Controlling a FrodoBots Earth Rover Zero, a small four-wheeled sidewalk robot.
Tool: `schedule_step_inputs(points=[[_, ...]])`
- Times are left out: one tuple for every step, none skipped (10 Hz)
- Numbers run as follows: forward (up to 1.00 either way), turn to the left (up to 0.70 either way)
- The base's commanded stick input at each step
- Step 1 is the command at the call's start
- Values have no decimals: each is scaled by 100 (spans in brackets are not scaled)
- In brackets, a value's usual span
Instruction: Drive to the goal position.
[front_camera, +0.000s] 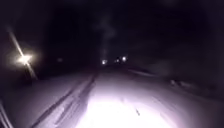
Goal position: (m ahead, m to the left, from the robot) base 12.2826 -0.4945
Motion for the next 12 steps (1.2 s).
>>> schedule_step_inputs(points=[[100,0],[100,0],[100,0],[100,0],[100,0],[100,0],[100,0],[100,0],[100,0],[100,0],[100,0],[100,0]])
